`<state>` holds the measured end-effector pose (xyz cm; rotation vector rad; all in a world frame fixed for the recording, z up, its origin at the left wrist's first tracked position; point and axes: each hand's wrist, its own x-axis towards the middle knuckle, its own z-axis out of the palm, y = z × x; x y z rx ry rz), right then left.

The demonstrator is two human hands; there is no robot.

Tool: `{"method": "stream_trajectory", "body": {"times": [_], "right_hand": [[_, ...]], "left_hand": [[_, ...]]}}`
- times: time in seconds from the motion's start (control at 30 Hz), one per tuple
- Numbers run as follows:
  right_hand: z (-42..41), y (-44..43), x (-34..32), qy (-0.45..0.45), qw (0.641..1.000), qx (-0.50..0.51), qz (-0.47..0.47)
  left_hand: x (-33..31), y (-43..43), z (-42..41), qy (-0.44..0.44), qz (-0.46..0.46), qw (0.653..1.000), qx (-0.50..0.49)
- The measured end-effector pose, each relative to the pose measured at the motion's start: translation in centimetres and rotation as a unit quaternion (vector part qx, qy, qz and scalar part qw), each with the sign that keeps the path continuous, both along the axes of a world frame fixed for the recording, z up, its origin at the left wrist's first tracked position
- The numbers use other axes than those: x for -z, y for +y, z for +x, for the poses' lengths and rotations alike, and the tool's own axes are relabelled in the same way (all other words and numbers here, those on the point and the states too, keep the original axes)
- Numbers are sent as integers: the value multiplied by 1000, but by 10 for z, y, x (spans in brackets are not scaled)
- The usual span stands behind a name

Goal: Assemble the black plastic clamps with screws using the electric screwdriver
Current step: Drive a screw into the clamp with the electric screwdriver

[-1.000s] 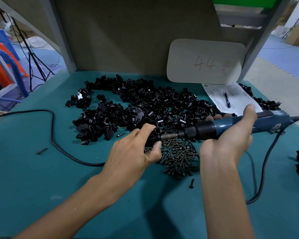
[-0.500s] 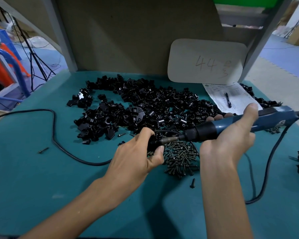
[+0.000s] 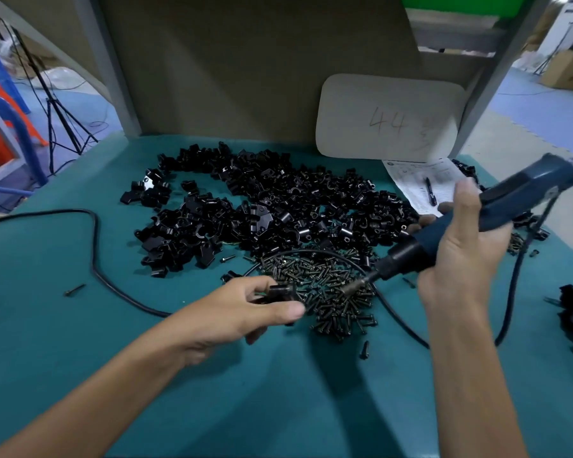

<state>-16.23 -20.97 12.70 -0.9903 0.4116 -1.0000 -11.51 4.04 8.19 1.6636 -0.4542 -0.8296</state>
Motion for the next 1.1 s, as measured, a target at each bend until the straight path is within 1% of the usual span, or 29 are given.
{"method": "stream_trajectory", "body": {"times": [0.03, 0.07, 0.1, 0.13, 0.2, 0.27, 0.33, 0.37, 0.4, 0.43, 0.47, 0.5, 0.53, 0.57, 0.6, 0.63, 0.67, 0.73, 0.77, 0.8, 0.83, 0.9, 0.93, 1.0, 1.03, 1.1], "right_hand": [[-1, -14, 3, 73, 996, -13, -40], [-5, -29, 9, 175, 978, -42, -105], [-8, -42, 17, 279, 941, -81, -175], [-13, -52, 28, 373, 888, -116, -242], [-23, -62, 54, 522, 754, -159, -366], [-27, -64, 72, 605, 649, -195, -419], [-30, -65, 80, 662, 557, -206, -457], [-32, -66, 81, 680, 526, -192, -474], [-35, -65, 80, 682, 513, -169, -492], [-40, -60, 77, 665, 523, -148, -512], [-45, -52, 73, 629, 557, -139, -524], [-51, -43, 70, 582, 596, -150, -533], [-57, -32, 68, 553, 607, -186, -539], [-62, -21, 70, 543, 594, -234, -545], [-66, -11, 76, 550, 569, -277, -545], [-70, -4, 83, 552, 549, -302, -550], [-73, 0, 90, 550, 541, -302, -561], [-75, -1, 97, 545, 544, -261, -583], [-76, -3, 99, 548, 545, -245, -586], [-76, -4, 99, 546, 554, -236, -583], [-76, -5, 97, 534, 574, -232, -575], [-74, -6, 91, 486, 644, -234, -543], [-72, -5, 86, 460, 677, -240, -521], [-66, -2, 77, 411, 732, -267, -474], [-63, 3, 72, 380, 763, -290, -435], [-58, 15, 60, 291, 835, -344, -317]], "left_hand": [[2, 6, 3, 25, -7, 1000, -9], [5, 11, 6, 50, -12, 998, -21], [7, 15, 8, 63, -14, 997, -30], [8, 18, 10, 62, -16, 997, -36], [7, 20, 12, 36, -13, 998, -42], [3, 19, 11, -3, 5, 998, -56], [0, 16, 11, -28, 20, 997, -72], [-1, 15, 11, -37, 30, 996, -74], [-2, 13, 11, -42, 40, 996, -72], [-3, 12, 11, -42, 46, 996, -66], [-3, 11, 11, -42, 49, 996, -59], [-2, 10, 12, -43, 49, 996, -55], [-1, 9, 12, -49, 48, 996, -54], [0, 7, 12, -60, 49, 995, -55], [-1, 5, 12, -74, 50, 994, -55], [-1, 4, 12, -88, 48, 994, -51], [-2, 3, 11, -104, 44, 992, -47], [-3, 3, 10, -146, 49, 987, -51], [-3, 4, 10, -180, 64, 980, -54], [-3, 6, 9, -219, 83, 971, -52], [-4, 7, 8, -253, 98, 961, -48], [-4, 9, 6, -284, 102, 952, -45], [-5, 9, 4, -285, 97, 953, -43], [-6, 8, 2, -269, 88, 959, -34], [-6, 7, 2, -260, 86, 961, -26], [-7, 7, -1, -263, 80, 962, -6]]}}
